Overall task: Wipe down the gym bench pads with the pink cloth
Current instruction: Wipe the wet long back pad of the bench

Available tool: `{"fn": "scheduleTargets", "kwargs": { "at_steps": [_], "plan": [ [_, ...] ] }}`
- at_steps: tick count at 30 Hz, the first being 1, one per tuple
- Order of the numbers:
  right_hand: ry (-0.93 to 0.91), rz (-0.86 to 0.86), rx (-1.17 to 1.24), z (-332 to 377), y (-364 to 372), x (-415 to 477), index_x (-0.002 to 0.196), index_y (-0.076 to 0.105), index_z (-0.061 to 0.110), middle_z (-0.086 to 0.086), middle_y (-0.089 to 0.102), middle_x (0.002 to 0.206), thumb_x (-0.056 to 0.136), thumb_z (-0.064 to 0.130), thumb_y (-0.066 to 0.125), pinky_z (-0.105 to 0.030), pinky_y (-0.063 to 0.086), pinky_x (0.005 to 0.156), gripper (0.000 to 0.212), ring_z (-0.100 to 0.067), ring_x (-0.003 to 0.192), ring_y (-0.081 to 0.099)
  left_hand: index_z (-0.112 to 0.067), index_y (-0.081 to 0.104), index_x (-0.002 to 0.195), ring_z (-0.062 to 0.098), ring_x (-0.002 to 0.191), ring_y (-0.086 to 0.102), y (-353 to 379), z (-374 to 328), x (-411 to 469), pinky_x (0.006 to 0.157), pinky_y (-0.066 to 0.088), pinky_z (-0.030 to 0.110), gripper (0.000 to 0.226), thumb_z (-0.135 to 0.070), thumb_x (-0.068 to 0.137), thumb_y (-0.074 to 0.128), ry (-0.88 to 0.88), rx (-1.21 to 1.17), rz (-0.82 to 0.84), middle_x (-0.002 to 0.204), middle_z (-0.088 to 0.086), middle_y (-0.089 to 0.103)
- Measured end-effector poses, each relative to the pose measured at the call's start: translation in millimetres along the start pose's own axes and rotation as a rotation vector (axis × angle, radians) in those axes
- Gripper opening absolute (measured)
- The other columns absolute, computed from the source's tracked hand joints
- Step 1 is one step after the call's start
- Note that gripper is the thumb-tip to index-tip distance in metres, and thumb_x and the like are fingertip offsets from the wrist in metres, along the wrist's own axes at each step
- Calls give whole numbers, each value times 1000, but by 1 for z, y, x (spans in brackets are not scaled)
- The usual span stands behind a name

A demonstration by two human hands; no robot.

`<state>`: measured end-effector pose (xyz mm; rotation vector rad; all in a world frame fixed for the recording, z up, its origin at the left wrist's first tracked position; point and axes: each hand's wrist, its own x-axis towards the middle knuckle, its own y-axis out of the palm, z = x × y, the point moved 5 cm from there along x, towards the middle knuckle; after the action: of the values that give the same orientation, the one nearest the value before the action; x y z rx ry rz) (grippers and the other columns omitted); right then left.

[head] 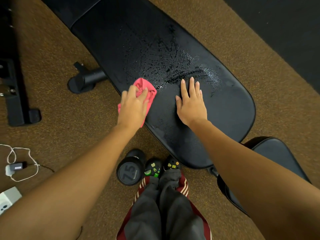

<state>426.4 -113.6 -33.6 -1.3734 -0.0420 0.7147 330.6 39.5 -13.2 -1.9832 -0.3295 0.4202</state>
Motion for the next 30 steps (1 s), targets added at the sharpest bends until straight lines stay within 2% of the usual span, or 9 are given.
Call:
{"fn": "scheduleTargets", "kwargs": {
  "at_steps": [4, 8, 10, 13, 15, 19, 22, 26, 30],
  "plan": [
    [-2, 2, 8, 0, 0, 1, 151, 5, 14, -13, -5, 158, 103, 32, 25, -38, -1, 118, 56, -32, 146, -5, -10, 61, 122, 34, 80, 52, 20, -26, -42, 64, 53, 47, 47, -32, 87, 37, 174, 1, 126, 98, 16, 55],
    [-5, -13, 14, 0, 1, 2, 151, 7, 14, -13, -3, 158, 102, 33, 27, -38, 0, 118, 56, -32, 146, -4, -11, 61, 121, 36, 78, 54, 20, -19, -35, 61, 54, 46, 46, -30, 85, 40, 296, 64, 146, 97, 18, 56],
    [-5, -18, 14, -1, 1, 2, 151, 7, 14, -13, -3, 158, 102, 33, 27, -38, 1, 118, 56, -32, 146, -3, -11, 60, 122, 38, 84, 53, 7, -7, -18, 68, 53, 49, 44, -30, 87, 41, 249, 58, 89, 101, 20, 55],
    [-5, -21, 20, 0, 2, 2, 151, 7, 15, -13, -3, 158, 102, 33, 27, -39, 1, 118, 56, -32, 146, -4, -11, 57, 128, 39, 97, 47, -9, 14, 7, 86, 47, 50, 36, -21, 94, 51, 114, 16, 12, 112, 22, 50],
    [-6, -25, 23, 0, 2, 2, 151, 7, 15, -12, -3, 158, 102, 34, 27, -39, 1, 118, 56, -32, 146, -4, -12, 55, 130, 39, 101, 44, -13, 19, 13, 90, 44, 48, 36, -19, 95, 51, 62, 11, -21, 116, 21, 48],
    [5, -16, 24, -1, 2, 1, 151, 6, 15, -12, -4, 158, 102, 33, 26, -38, -1, 118, 56, -31, 146, -5, -8, 57, 127, 39, 95, 46, -6, 3, -4, 83, 46, 46, 38, -18, 91, 52, -9, -7, -21, 108, 22, 49],
    [7, -7, 25, 0, 1, 1, 151, 5, 15, -12, -5, 158, 102, 33, 26, -37, -2, 117, 56, -31, 146, -6, -8, 63, 119, 37, 79, 53, 12, -24, -36, 68, 54, 42, 44, -27, 83, 45, 125, -51, 39, 92, 19, 53],
    [-1, -7, 27, 0, 0, 1, 151, 5, 15, -12, -5, 158, 102, 33, 26, -37, -2, 118, 56, -31, 146, -6, -10, 56, 127, 32, 85, 52, 31, -48, -68, 64, 55, 48, 44, -24, 86, 60, 207, -99, 225, 98, 15, 51],
    [-4, -16, 45, -1, 0, 1, 151, 6, 15, -12, -4, 158, 102, 33, 27, -38, -1, 118, 56, -31, 146, -5, -11, 62, 119, 34, 82, 55, 18, -34, -52, 62, 56, 47, 42, -30, 85, 46, 256, -45, 172, 95, 17, 53]
  ]
}}
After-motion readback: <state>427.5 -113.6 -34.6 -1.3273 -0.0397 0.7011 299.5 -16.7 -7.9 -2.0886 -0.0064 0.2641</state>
